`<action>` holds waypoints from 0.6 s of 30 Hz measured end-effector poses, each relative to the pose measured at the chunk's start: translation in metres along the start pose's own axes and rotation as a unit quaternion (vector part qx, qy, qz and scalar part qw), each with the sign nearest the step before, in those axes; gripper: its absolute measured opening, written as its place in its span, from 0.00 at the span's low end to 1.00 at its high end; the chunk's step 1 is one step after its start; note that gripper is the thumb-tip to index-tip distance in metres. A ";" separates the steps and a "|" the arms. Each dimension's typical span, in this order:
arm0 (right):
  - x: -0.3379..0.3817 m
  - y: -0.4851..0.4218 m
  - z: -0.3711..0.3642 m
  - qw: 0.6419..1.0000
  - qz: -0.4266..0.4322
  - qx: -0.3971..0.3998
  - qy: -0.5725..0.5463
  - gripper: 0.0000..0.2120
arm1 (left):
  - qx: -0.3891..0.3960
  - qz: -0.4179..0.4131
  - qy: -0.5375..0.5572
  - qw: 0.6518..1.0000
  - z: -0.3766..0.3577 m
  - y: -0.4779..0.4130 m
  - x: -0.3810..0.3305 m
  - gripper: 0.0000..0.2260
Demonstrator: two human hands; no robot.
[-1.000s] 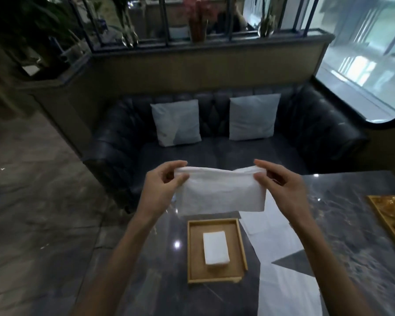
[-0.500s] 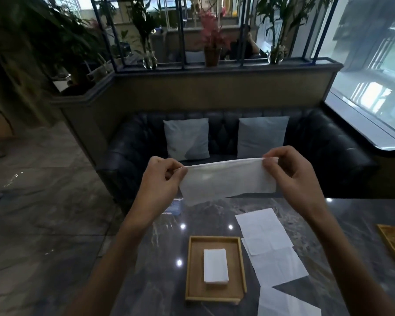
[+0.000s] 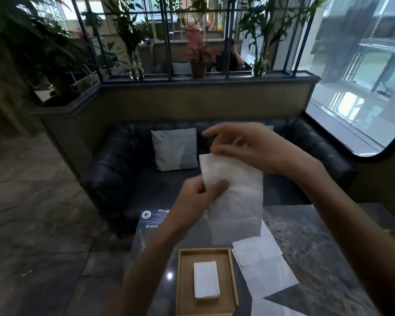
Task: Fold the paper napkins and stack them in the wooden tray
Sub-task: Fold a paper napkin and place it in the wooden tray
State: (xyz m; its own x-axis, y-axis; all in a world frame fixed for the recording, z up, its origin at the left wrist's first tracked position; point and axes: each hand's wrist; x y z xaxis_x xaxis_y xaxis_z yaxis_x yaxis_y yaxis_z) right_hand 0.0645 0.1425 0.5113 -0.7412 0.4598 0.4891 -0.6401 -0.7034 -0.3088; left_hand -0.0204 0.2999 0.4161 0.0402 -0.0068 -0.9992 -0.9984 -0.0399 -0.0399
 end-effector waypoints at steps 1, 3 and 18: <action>-0.007 0.005 -0.003 0.995 -0.037 -0.079 -0.056 0.16 | -0.027 0.008 0.034 0.999 0.002 0.001 0.002 0.08; -0.017 0.019 -0.019 0.955 -0.158 -0.144 -0.204 0.27 | -0.065 0.026 0.064 0.995 0.010 0.001 0.004 0.10; -0.006 0.034 -0.122 0.832 -0.290 -0.126 -0.455 0.10 | -0.046 0.018 -0.033 0.998 0.086 -0.007 0.002 0.06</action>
State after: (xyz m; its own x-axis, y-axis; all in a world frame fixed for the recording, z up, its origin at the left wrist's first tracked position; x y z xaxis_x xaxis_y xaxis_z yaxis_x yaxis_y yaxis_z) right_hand 0.0228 0.1821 0.3988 0.0931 -0.0002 0.9957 -0.9442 -0.3174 0.0882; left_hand -0.0165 0.3865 0.4139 -0.0015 0.0549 -0.9985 -0.9911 -0.1333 -0.0058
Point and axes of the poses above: each hand's wrist, its own y-axis away from the middle knuckle, its own z-axis out of the back of the hand, x = y × z, and after that the axes turned 1 degree about -z, right-handed
